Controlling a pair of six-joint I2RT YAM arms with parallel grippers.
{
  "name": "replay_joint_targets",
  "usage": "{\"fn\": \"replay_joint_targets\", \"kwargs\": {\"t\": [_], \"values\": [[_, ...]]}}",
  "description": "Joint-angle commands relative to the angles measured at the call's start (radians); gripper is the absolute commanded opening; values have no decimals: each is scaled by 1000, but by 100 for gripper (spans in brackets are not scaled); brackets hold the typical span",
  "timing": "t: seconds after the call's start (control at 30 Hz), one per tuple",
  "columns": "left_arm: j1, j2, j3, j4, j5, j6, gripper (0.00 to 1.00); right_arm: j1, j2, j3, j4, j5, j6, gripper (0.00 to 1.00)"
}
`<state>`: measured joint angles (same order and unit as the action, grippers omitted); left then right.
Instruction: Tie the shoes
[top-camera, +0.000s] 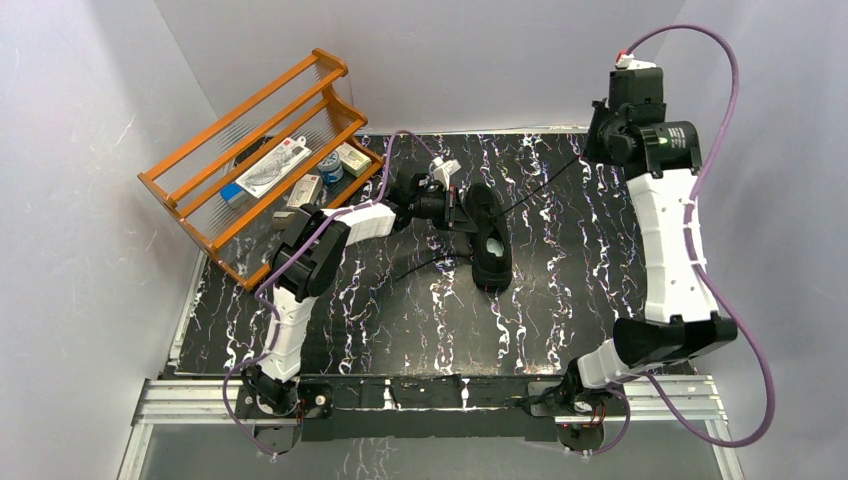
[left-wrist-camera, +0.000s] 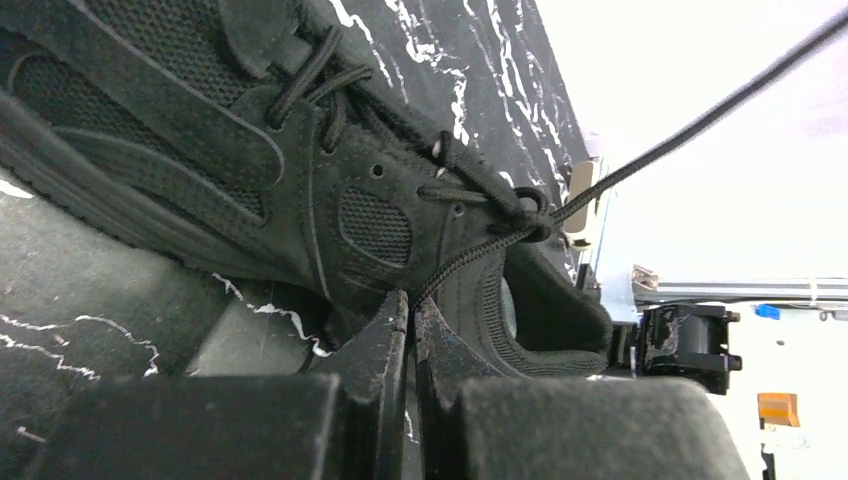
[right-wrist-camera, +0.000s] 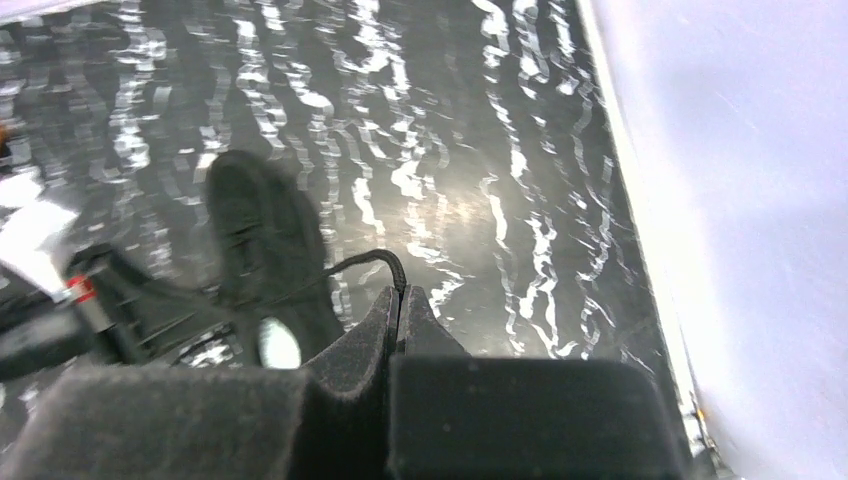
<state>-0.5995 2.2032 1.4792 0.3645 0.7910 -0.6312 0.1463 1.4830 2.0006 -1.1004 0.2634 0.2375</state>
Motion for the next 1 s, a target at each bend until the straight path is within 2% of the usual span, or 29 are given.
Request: {"fn": "replay_joint_targets", "kwargs": {"t": [0.0, 0.1, 0.2, 0.3, 0.4, 0.57, 0.67, 0.8, 0.97], "values": [[-7, -57, 26, -109, -15, 67, 0, -64, 21, -100, 72, 235, 37, 0], [-8, -64, 10, -109, 13, 33, 0, -190, 33, -220, 160, 248, 61, 0], [-7, -63, -23, -71, 46, -36, 0, -283, 124, -241, 162, 295, 121, 0], [-6, -75, -42, -107, 22, -22, 0, -299, 194, -238, 227, 357, 116, 0], [-6, -82, -36, -163, -9, 17, 0, -306, 218, -313, 357, 444, 69, 0], [0, -97, -39, -226, -60, 69, 0, -340, 269, -457, 402, 538, 120, 0], [10, -106, -30, -289, -85, 96, 0, -360, 280, -561, 493, 616, 61, 0], [17, -143, -19, -428, -164, 162, 0, -441, 299, -569, 489, 601, 92, 0], [21, -246, -53, -462, -214, 210, 0, -429, 311, -461, 500, 595, 47, 0]]}}
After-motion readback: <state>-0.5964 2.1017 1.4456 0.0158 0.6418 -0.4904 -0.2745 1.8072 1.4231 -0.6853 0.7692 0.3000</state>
